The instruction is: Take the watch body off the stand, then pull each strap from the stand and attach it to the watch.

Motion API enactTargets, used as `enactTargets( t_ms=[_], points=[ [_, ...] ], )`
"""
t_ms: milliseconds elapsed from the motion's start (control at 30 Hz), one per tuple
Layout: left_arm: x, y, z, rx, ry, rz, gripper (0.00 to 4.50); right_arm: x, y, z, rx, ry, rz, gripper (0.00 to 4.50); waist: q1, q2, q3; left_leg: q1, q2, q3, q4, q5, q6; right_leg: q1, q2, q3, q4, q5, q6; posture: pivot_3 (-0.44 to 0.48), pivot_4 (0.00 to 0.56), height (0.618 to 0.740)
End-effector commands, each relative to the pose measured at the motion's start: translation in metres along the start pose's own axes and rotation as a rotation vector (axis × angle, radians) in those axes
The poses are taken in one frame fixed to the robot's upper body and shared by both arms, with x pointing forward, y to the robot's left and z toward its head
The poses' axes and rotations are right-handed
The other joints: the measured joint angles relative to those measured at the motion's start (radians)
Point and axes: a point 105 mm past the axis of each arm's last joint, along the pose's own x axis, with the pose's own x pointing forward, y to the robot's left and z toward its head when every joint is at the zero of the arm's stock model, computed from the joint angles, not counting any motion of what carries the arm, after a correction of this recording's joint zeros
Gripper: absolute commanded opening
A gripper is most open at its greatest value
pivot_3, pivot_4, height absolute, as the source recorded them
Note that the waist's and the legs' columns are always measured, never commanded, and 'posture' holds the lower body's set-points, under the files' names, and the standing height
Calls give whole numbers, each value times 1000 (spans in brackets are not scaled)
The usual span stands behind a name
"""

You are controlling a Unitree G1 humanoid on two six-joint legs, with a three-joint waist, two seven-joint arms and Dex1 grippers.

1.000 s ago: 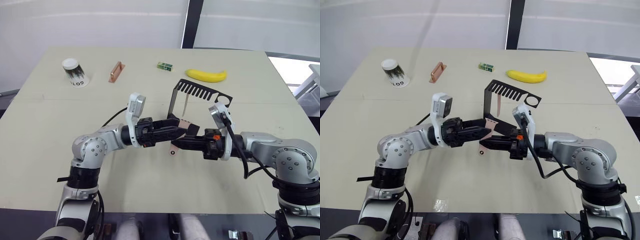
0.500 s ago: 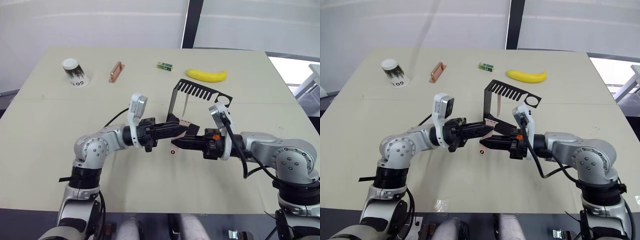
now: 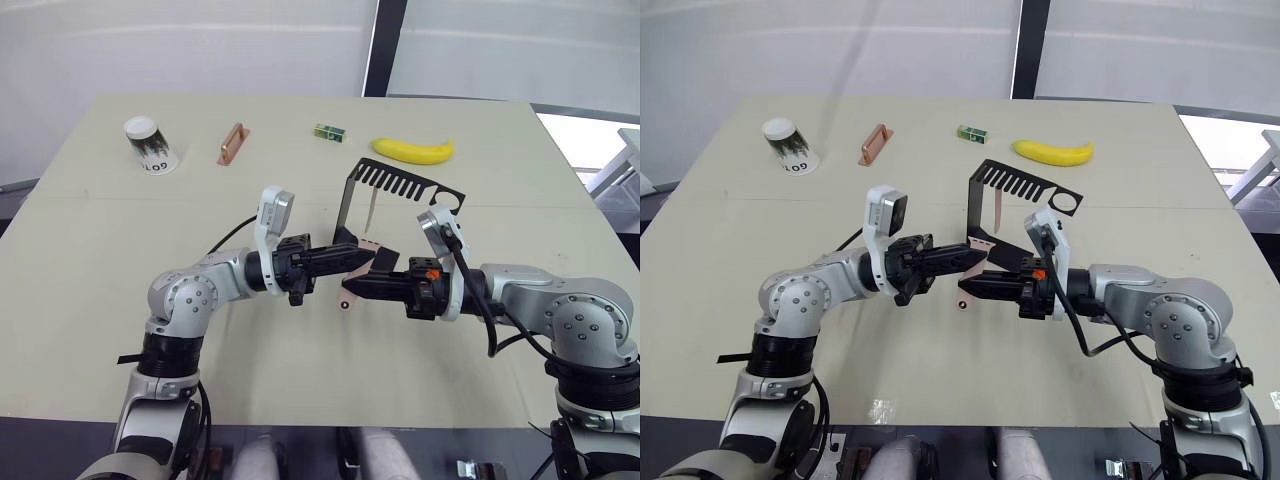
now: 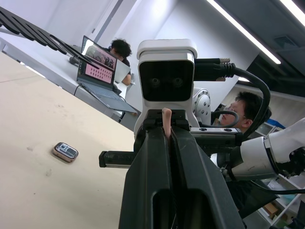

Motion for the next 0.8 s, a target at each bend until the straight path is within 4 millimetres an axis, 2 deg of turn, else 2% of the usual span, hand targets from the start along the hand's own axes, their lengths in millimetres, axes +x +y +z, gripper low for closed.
enactTargets(
  t_ms=[33,67,167,400,467,600,700,800],
  points=[
    [0,-6,10,39,-26,-33,47,-4,10,9,-121,-4,-4,0,0,0,0,0,0,0,0,0,0,0,0,0,0,0,0,0,150,740],
    [0,-6,10,41,-26,-33,47,-4,10,9,-140,-2,-8,0,1,0,0,0,0,0,0,0,0,0,0,0,0,0,0,0,150,740],
    [-1,-9,11,77,-6,-34,0,-13,17,6,-153,-10,-19,919,2,0,0,0,0,0,-1,0,0,0,0,0,-1,0,0,0,150,740],
    [-6,-15,10,162,79,-53,0,-53,26,-10,-244,-19,-275,4463,5,0,0,0,0,0,-6,0,0,0,0,-1,-4,0,0,0,150,740],
    [-7,-17,7,189,114,-68,0,-74,22,-19,-253,-26,-433,4463,6,0,0,0,0,-1,-6,0,0,0,0,-1,-5,0,0,0,150,740],
    [-7,-23,0,228,177,-130,0,-130,10,-36,-225,-88,-841,4463,11,0,0,0,0,-1,-6,0,-1,1,1,0,-6,0,1,0,150,740],
    [-7,-23,-4,246,210,-171,0,-169,15,-51,-196,-108,-1069,4463,9,0,0,1,-1,0,-6,1,-1,2,1,1,-5,0,1,0,150,740],
    [-7,-21,-7,269,228,-191,0,-188,26,-65,-162,-106,-1187,4463,0,0,0,3,-1,1,-6,1,-2,3,1,2,-4,0,1,0,150,740]
  ],
)
